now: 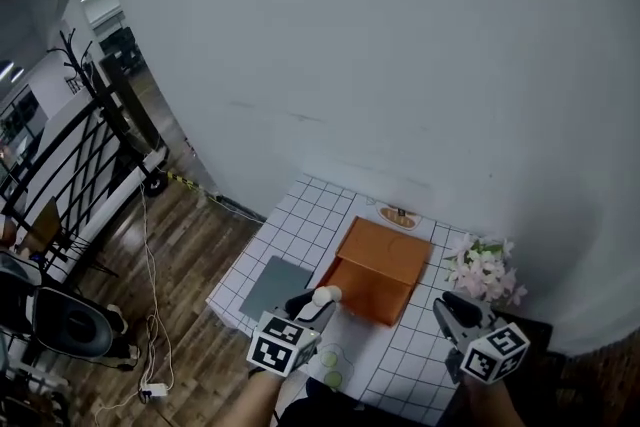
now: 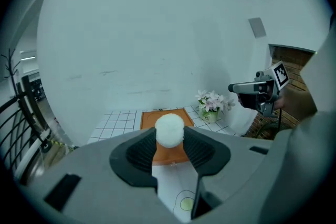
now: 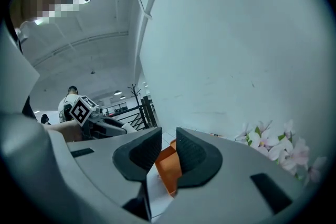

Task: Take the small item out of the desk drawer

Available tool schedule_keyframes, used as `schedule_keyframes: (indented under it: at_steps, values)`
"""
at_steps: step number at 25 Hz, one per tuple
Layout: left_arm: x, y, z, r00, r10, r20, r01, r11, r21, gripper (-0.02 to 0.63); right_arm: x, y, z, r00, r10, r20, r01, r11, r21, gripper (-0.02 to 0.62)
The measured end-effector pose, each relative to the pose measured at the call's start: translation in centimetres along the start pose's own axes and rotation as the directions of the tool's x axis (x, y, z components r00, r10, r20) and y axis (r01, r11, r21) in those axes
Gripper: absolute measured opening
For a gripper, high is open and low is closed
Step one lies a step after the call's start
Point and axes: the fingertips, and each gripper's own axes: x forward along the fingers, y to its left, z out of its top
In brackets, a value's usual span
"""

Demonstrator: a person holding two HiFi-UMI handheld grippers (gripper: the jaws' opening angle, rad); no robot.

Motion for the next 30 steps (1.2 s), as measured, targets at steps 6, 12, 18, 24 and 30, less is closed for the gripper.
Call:
schedule_keyframes:
  at_steps: [6,12,18,24,30]
  values:
    - [-5.0,1.0,0.9,0.996,0.034,0.086,-0.032,0.999,-0.019,0.153,-1.6,0.8,3.1,0.999,-0.001,0.048,0.004,0.999,-0.054,0.023]
    - [-9.5,3.7,2.5,0.98,0.071,0.185,-0.071,0.997,-0.007,0.153,-0.7,4.0,5.9,0.994,0.021,0.107,-0.013,0.997,-0.076,0.007]
    - [-12.6,7.3,3.2,0.959,0.126,0.253,-0.127,0.992,-0.011,0.153,1.2,7.2,8.3,0.983,-0.02,0.181,0.042,0.992,-0.122,0.005]
    - [-14.1,9.1,4.6,0.929,0.154,0.336,-0.142,0.988,-0.058,0.153,1.5,9.2,10.1,0.97,-0.014,0.244,0.049,0.989,-0.138,0.005]
    - [-14.6,9.0,5.0,0.906,0.154,0.394,-0.121,0.987,-0.107,0.153,2.0,10.5,9.6,0.969,-0.009,0.248,0.046,0.989,-0.142,0.005]
